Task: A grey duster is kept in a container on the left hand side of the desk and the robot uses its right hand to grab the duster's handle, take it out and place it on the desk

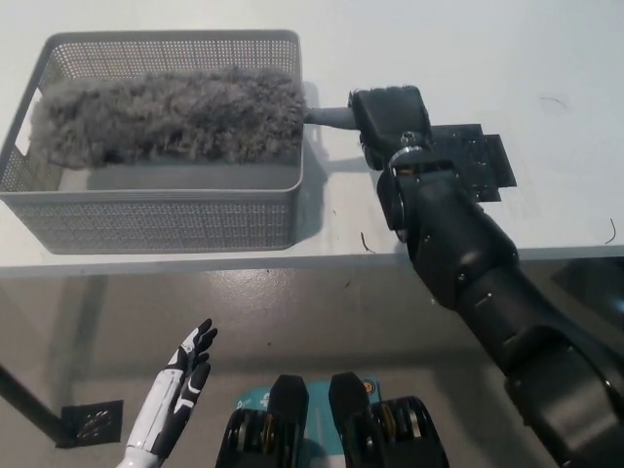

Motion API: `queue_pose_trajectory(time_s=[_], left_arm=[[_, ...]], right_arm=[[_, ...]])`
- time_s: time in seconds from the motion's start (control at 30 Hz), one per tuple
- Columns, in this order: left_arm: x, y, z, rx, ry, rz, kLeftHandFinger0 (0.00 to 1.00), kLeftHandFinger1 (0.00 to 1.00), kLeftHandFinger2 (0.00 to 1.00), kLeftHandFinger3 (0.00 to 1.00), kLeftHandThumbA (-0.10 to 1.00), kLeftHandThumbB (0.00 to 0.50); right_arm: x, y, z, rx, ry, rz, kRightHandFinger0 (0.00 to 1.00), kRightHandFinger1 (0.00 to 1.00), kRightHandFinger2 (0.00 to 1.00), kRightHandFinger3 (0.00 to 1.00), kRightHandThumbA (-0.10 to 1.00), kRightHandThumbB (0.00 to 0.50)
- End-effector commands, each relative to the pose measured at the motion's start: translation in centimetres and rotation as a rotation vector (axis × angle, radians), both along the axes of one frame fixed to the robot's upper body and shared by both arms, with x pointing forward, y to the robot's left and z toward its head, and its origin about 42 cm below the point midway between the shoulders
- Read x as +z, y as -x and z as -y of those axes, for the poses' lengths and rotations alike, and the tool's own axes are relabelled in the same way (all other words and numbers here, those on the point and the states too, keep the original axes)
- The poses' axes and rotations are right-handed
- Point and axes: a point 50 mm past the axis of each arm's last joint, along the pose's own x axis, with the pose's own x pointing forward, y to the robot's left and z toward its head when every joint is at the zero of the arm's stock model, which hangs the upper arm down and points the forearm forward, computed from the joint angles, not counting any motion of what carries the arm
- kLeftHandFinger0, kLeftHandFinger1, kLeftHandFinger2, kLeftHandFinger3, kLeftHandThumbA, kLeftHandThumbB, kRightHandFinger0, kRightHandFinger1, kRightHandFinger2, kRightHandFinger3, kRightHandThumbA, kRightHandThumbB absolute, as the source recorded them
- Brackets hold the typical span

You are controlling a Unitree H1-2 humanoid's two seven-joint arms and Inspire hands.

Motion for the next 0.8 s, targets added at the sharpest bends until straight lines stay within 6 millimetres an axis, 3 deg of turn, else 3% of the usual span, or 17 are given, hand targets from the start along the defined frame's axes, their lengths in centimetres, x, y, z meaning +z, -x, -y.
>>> queue_pose_trajectory(time_s=[0.0,0.1,0.17,0.33,0.37,0.4,0.43,0.47,0.5,0.53,0.57,0.67,0.77], left_arm=[[1.3,-0.7,0.2,-0.065,-0.038,0.067,1.00,1.00,1.00,1.00,1.00,0.046],[1.4,-0.9,-0.1,-0.066,-0.038,0.067,1.00,1.00,1.00,1.00,1.00,0.058],[1.4,-0.9,-0.2,-0.065,-0.036,0.070,1.00,1.00,1.00,1.00,1.00,0.053],[1.2,-0.8,-0.1,-0.058,-0.040,0.070,1.00,1.00,1.00,1.00,1.00,0.055],[1.2,-0.8,0.0,-0.057,-0.040,0.068,1.00,1.00,1.00,1.00,1.00,0.056],[1.2,-0.8,0.0,-0.059,-0.036,0.067,1.00,1.00,1.00,1.00,0.99,0.045],[1.2,-0.7,0.1,-0.060,-0.033,0.067,1.00,1.00,1.00,1.00,0.98,0.038],[1.1,-0.7,0.1,-0.061,-0.032,0.068,1.00,1.00,1.00,1.00,0.97,0.042],[1.1,-0.8,0.1,-0.061,-0.034,0.070,1.00,1.00,1.00,1.00,0.97,0.041],[1.2,-0.7,0.1,-0.061,-0.036,0.071,1.00,1.00,1.00,1.00,0.97,0.039],[1.2,-0.7,0.1,-0.061,-0.038,0.070,1.00,1.00,1.00,1.00,0.97,0.038],[1.2,-0.7,0.1,-0.062,-0.047,0.064,1.00,1.00,1.00,1.00,0.97,0.049],[1.0,-0.6,0.1,-0.062,-0.035,0.056,1.00,1.00,1.00,1.00,0.94,0.050]], right_arm=[[8.8,-1.1,-3.7,0.182,-0.302,0.500,0.00,0.22,0.63,0.66,-0.10,0.137],[8.4,-1.2,-2.5,0.158,-0.352,0.527,0.00,0.20,0.61,0.63,-0.10,0.105],[8.5,-1.3,-2.4,0.149,-0.361,0.532,0.00,0.23,0.63,0.62,-0.08,0.109],[9.3,-1.4,-2.1,0.149,-0.493,0.543,0.00,0.16,0.47,0.52,0.08,0.063],[9.5,-1.4,-2.1,0.150,-0.559,0.539,0.00,0.10,0.39,0.44,0.07,0.069],[9.9,-1.4,-2.0,0.146,-0.650,0.520,0.00,0.10,0.38,0.42,-0.02,0.075],[10.3,-1.4,-2.0,0.144,-0.745,0.495,0.00,0.09,0.40,0.62,-0.08,0.133],[10.8,-1.4,-2.1,0.146,-0.863,0.478,0.00,0.11,0.44,0.47,-0.10,0.163],[11.1,-1.4,-2.1,0.148,-0.936,0.476,0.00,0.11,0.45,0.42,-0.10,0.167],[11.3,-1.4,-2.1,0.143,-0.976,0.471,0.00,0.14,0.53,0.39,-0.10,0.161],[11.8,-1.3,-2.2,0.143,-1.023,0.496,0.00,0.12,0.52,0.38,-0.10,0.167],[14.1,-1.1,-2.4,0.124,-1.190,0.525,0.00,0.07,0.46,0.42,-0.10,0.114],[16.2,-0.8,-2.3,0.104,-1.337,0.543,0.00,0.02,0.42,0.44,-0.10,0.108]])
